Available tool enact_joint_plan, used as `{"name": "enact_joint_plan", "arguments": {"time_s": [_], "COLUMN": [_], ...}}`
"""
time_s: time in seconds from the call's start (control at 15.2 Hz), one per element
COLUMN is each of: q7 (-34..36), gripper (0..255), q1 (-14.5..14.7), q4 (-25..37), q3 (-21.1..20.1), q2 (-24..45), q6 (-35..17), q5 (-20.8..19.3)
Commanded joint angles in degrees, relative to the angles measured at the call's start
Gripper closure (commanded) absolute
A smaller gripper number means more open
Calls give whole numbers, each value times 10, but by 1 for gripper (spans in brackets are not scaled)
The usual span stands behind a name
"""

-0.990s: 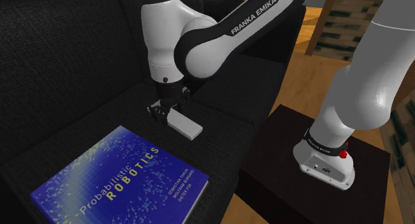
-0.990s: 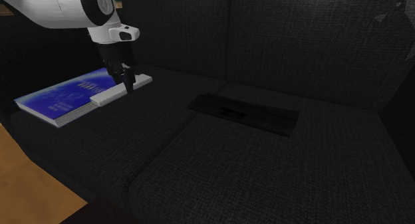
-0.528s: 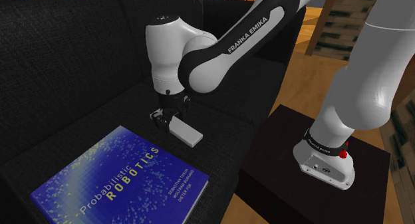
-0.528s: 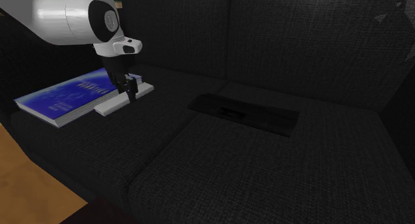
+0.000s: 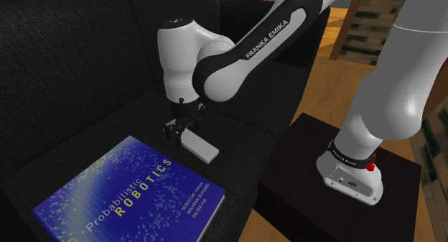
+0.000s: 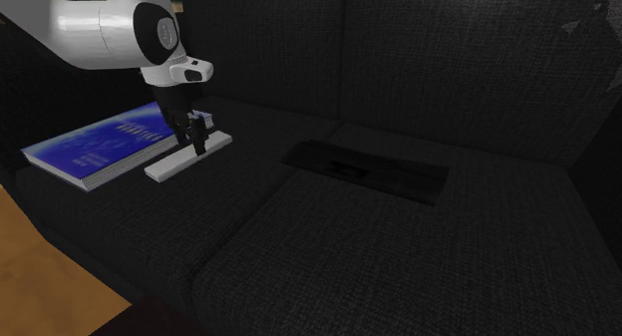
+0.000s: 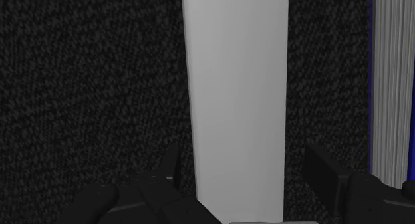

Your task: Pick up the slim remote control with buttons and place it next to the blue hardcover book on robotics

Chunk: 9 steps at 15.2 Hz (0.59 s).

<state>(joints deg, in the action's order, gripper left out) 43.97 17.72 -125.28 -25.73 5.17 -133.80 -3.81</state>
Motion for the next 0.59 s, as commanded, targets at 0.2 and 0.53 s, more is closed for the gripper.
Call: {"name": "enact_joint_plan", "arguments": {"time_s": [0.2,0.53], "q7": [0,-20], "gripper": [0,0], "q1": [0,-4], "q4": [0,27], "q3": [0,-2], "q2": [0,-47], "q6": [0,68], "q5": [0,29]}}
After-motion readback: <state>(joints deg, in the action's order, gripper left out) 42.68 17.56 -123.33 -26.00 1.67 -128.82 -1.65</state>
